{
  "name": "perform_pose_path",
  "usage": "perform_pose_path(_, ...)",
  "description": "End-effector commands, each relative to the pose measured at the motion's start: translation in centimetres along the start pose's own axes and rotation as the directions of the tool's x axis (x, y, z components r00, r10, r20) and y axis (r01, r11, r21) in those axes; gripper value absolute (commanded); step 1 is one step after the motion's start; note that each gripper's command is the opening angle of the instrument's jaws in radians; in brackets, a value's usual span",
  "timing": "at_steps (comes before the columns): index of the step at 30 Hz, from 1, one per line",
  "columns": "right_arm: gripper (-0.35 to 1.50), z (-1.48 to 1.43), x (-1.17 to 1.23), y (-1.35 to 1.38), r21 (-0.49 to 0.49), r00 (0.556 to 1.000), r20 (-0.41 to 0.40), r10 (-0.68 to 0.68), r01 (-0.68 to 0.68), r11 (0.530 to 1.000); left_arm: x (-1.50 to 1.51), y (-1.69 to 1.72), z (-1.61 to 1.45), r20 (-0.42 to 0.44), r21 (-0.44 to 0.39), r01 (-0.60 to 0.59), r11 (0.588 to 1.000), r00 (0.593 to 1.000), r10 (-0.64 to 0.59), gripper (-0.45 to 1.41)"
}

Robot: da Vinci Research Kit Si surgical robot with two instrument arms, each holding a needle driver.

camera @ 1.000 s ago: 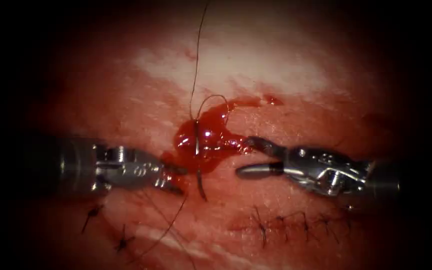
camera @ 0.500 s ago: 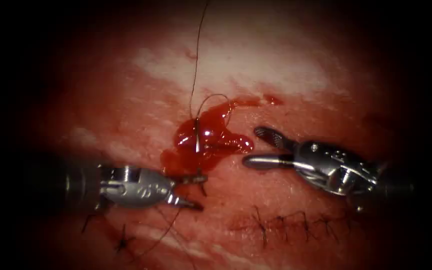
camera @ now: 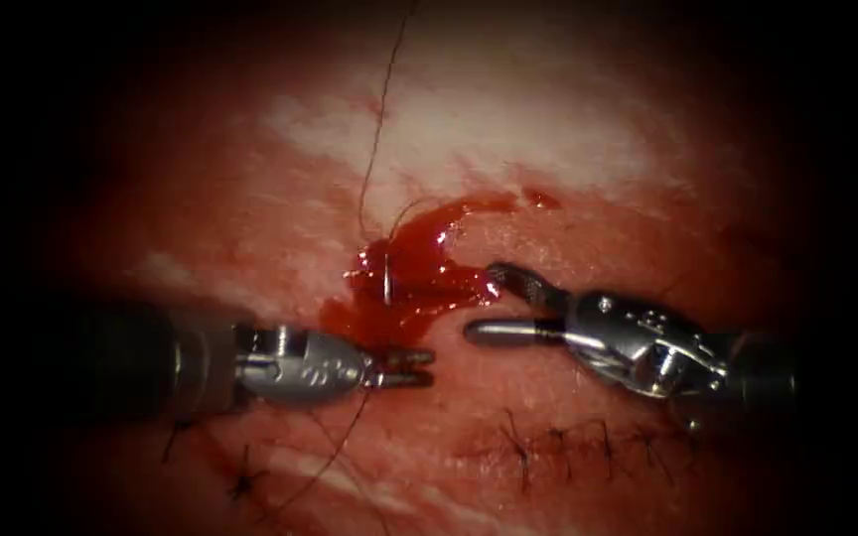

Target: Wound Closure

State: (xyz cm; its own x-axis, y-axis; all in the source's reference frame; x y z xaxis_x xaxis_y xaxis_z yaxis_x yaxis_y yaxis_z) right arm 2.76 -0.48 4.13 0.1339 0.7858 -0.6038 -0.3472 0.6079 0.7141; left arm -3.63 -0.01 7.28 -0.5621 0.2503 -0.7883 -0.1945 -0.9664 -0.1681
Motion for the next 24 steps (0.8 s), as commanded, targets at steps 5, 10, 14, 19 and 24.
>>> perform_pose_path(5, 0.89, 0.05, -0.09, -0.06, 0.040, 1.000, 0.014, 0.000, 0.000, 0.999, 0.11, -0.01, -0.12, -0.120, -0.094, 0.277, 0.956, 0.950, -0.287, -0.45)
perform_pose_path(10, 0.89, 0.04, -0.10, -0.09, 0.079, 1.000, 0.026, -0.001, -0.001, 0.997, 0.24, 0.06, -0.29, -0.146, -0.259, 0.427, 0.866, 0.869, -0.472, -0.45)
perform_pose_path(14, 0.89, 0.06, -0.11, -0.11, 0.111, 0.999, 0.036, -0.003, -0.001, 0.994, 0.37, 0.21, -0.42, -0.143, -0.374, 0.475, 0.796, 0.819, -0.556, -0.45)
perform_pose_path(19, 0.79, 0.15, -0.19, -0.25, 0.198, 0.994, 0.055, -0.097, 0.084, 0.977, 0.66, 0.26, -0.69, -0.142, -0.442, 0.450, 0.776, 0.819, -0.556, -0.45)
perform_pose_path(24, 0.66, 0.37, -0.31, -0.25, 0.212, 0.982, 0.069, -0.178, 0.160, 0.964, 0.89, 0.19, -1.05, -0.201, -0.396, 0.366, 0.842, 0.860, -0.468, -0.45)
